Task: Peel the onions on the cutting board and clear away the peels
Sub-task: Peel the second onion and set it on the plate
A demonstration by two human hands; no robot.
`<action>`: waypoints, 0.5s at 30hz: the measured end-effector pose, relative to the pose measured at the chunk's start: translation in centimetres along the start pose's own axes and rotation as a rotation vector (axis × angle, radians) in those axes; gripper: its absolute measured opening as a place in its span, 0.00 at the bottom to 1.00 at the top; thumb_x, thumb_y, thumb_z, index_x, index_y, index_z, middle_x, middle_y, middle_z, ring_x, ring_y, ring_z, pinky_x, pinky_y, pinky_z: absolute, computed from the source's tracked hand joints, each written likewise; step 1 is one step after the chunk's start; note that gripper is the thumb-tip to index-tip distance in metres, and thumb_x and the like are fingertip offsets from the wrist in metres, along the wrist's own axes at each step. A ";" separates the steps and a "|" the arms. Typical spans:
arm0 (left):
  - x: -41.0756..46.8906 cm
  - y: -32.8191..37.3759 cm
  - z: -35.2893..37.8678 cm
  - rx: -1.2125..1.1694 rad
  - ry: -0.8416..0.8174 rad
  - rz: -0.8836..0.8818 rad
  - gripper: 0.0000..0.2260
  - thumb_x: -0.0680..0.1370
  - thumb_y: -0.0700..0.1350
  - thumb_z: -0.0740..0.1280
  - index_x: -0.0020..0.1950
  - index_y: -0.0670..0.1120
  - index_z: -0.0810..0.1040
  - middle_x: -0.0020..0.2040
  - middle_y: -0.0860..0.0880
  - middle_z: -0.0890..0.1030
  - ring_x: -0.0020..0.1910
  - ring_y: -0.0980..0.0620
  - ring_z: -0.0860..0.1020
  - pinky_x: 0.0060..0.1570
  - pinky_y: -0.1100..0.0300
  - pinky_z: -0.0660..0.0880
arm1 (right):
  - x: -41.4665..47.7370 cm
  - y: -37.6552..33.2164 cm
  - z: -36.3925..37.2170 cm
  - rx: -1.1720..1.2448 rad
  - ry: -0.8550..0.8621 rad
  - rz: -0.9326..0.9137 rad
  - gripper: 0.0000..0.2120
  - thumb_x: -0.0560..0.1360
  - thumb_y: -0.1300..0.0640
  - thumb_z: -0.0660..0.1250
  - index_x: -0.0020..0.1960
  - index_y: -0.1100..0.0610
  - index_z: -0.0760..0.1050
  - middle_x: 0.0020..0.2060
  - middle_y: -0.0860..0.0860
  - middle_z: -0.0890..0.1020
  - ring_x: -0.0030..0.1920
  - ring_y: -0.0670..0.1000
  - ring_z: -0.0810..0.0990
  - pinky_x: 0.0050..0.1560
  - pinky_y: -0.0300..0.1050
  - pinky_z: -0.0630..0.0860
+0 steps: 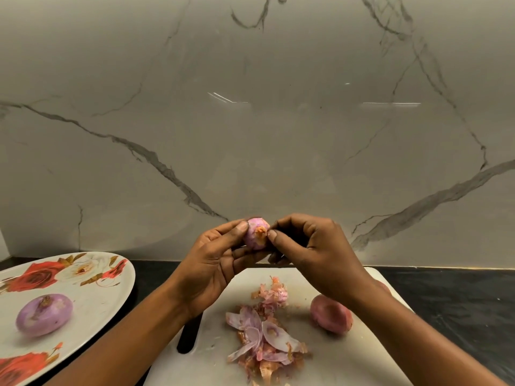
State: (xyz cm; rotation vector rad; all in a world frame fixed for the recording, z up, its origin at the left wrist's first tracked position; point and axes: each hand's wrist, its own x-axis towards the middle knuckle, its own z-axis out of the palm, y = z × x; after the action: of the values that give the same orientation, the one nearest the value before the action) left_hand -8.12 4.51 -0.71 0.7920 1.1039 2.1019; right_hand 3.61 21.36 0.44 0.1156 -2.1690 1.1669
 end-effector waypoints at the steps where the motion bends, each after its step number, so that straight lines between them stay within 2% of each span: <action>1: 0.1 0.0 0.0 -0.006 0.004 0.012 0.17 0.80 0.42 0.66 0.65 0.37 0.83 0.62 0.33 0.83 0.55 0.41 0.87 0.51 0.56 0.85 | -0.1 0.0 0.0 -0.014 0.002 0.012 0.04 0.81 0.60 0.73 0.54 0.58 0.86 0.40 0.51 0.88 0.39 0.49 0.89 0.43 0.43 0.86; 4: 0.2 0.1 -0.1 -0.002 0.007 0.031 0.19 0.79 0.42 0.66 0.69 0.37 0.79 0.63 0.34 0.83 0.58 0.39 0.85 0.55 0.53 0.85 | -0.1 0.3 -0.2 -0.005 0.030 0.044 0.04 0.78 0.61 0.76 0.52 0.60 0.86 0.40 0.52 0.89 0.38 0.48 0.89 0.42 0.42 0.86; 7: 0.2 -0.1 -0.1 0.033 0.015 0.046 0.20 0.78 0.41 0.67 0.70 0.38 0.77 0.63 0.35 0.83 0.59 0.39 0.85 0.54 0.53 0.85 | 0.1 0.4 -0.2 -0.037 0.075 0.008 0.05 0.76 0.60 0.78 0.51 0.59 0.86 0.40 0.51 0.88 0.40 0.49 0.89 0.44 0.44 0.86; 12: 0.3 -0.3 -0.2 0.034 0.020 0.084 0.22 0.77 0.37 0.68 0.72 0.39 0.75 0.65 0.36 0.82 0.61 0.38 0.84 0.56 0.52 0.84 | 0.0 0.8 0.0 -0.079 0.094 -0.003 0.09 0.75 0.55 0.79 0.55 0.54 0.88 0.44 0.45 0.89 0.44 0.45 0.88 0.48 0.44 0.86; 15: 0.4 -0.4 -0.4 0.038 0.011 0.070 0.23 0.77 0.36 0.69 0.73 0.41 0.76 0.67 0.37 0.82 0.64 0.38 0.83 0.59 0.51 0.83 | -0.2 1.0 0.2 -0.080 0.106 0.021 0.09 0.76 0.55 0.79 0.55 0.53 0.89 0.43 0.45 0.90 0.44 0.44 0.88 0.48 0.42 0.86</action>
State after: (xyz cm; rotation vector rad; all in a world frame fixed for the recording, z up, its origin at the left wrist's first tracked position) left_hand -8.54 4.78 -1.20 0.8500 1.1399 2.1511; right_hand 3.25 21.75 -0.46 -0.0038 -2.1244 1.0715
